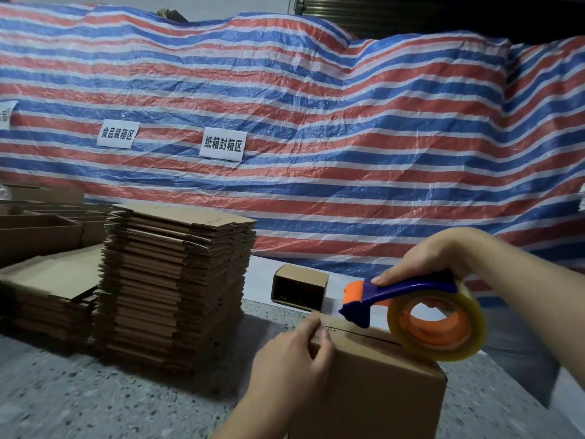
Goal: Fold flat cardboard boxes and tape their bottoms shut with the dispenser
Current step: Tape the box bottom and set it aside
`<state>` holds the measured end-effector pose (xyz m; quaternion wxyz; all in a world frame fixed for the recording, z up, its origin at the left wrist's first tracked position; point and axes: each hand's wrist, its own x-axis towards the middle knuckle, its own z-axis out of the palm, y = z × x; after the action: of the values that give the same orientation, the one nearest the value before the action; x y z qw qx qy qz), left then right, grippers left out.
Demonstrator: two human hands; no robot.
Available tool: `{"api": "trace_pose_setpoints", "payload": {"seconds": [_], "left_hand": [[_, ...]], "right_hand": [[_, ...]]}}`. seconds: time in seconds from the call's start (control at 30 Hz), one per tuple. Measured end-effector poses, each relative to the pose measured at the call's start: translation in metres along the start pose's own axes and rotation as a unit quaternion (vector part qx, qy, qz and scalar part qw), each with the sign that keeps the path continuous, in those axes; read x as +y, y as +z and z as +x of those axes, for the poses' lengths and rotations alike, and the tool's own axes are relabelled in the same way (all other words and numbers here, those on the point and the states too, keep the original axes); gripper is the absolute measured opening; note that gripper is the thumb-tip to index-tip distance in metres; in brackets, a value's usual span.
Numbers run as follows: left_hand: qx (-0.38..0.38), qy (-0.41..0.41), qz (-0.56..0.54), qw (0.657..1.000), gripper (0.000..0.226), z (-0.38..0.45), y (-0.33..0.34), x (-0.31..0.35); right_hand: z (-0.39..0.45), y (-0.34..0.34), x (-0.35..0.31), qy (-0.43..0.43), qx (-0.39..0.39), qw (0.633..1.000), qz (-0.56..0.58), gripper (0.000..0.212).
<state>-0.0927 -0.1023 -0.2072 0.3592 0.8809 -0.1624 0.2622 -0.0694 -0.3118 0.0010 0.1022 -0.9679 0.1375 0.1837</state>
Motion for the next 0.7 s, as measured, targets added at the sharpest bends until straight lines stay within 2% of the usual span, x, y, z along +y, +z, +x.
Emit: {"api": "trace_pose_setpoints", "payload": {"seconds": [0.27, 0.4, 0.47, 0.53, 0.6, 0.7], "left_hand": [[-0.008, 0.03, 0.031, 0.999, 0.047, 0.002, 0.004, 0.005], [-0.031, 0.041, 0.052, 0.997, 0.039, 0.006, -0.003, 0.01], [-0.058, 0.052, 0.107, 0.991, 0.04, 0.011, -0.009, 0.014], [-0.087, 0.061, 0.199, 0.974, 0.054, 0.019, -0.012, 0.024], [-0.117, 0.08, 0.258, 0.956, 0.079, 0.027, -0.013, 0.039], [-0.192, 0.134, 0.246, 0.941, 0.098, 0.027, -0.005, 0.061]], "right_hand": [[-0.01, -0.005, 0.06, 0.054, 0.003, 0.999, -0.004, 0.094], [0.004, 0.015, 0.07, 0.036, 0.001, 0.999, 0.001, 0.102], [0.008, 0.018, 0.075, 0.024, 0.004, 0.999, 0.022, 0.108], [0.009, 0.019, 0.08, 0.027, -0.004, 0.999, 0.036, 0.113], [0.009, 0.02, 0.079, 0.037, -0.018, 0.998, 0.043, 0.109], [0.009, 0.02, 0.076, 0.031, -0.031, 0.998, 0.041, 0.111]]}}
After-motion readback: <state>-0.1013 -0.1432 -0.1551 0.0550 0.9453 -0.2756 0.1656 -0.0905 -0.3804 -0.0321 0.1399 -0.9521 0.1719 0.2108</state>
